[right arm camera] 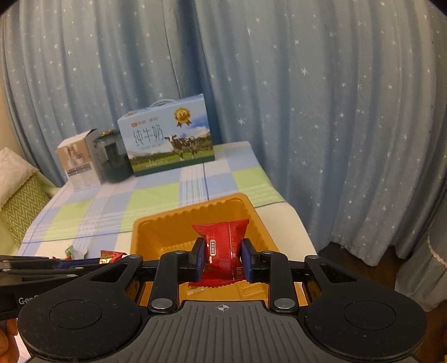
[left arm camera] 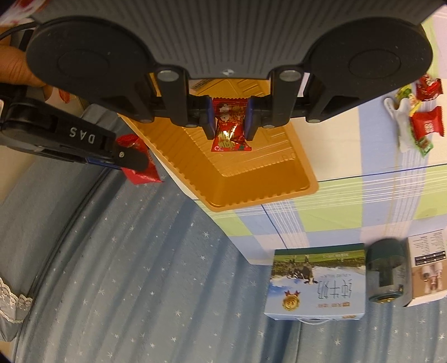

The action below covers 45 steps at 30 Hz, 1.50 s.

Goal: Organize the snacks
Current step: 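Carry both red candies over the orange tray and open both grippers, then move the left gripper back to the snack pile and close on a red candy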

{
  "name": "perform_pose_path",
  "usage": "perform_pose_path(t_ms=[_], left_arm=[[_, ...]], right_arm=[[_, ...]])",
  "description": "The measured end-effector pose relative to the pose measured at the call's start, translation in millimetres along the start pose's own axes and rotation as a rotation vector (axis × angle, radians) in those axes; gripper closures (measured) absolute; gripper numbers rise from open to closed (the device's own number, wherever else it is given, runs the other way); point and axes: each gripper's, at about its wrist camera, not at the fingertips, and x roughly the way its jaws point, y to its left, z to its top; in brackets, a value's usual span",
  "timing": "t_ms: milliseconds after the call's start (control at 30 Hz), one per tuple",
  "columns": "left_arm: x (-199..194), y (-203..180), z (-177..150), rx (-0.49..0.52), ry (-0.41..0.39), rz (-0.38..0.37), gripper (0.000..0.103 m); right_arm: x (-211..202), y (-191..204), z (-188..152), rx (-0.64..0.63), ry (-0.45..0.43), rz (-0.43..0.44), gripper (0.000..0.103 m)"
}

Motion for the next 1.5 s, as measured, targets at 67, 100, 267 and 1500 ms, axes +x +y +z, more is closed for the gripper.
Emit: perform_pose_path(t_ms=[67, 100, 267, 1500], left_arm=[[5.5, -3.0, -0.1, 0.002, 0.006, -0.006, 0.084], [8.8, -4.1, -0.2, 0.002, 0.011, -0.014, 0.084], [18.1, -2.7, -0.8, 0.025, 0.03, -0.017, 0.076], [-104.9, 108.3, -39.1, -0.138, -0.058, 0.226, 0.057]], right_arm=[[3.6, -3.7, -0.8, 0.006, 0.007, -0.003, 0.075], [5.4, -5.5, -1.4, 0.009, 0.01, -0.003, 0.075], [9.4, -11.5, -4.1, 0.02, 0.023, -0.004, 0.075], [-38.4, 62.1, 20.3, 0.089, -0.057, 0.147, 0.041]])
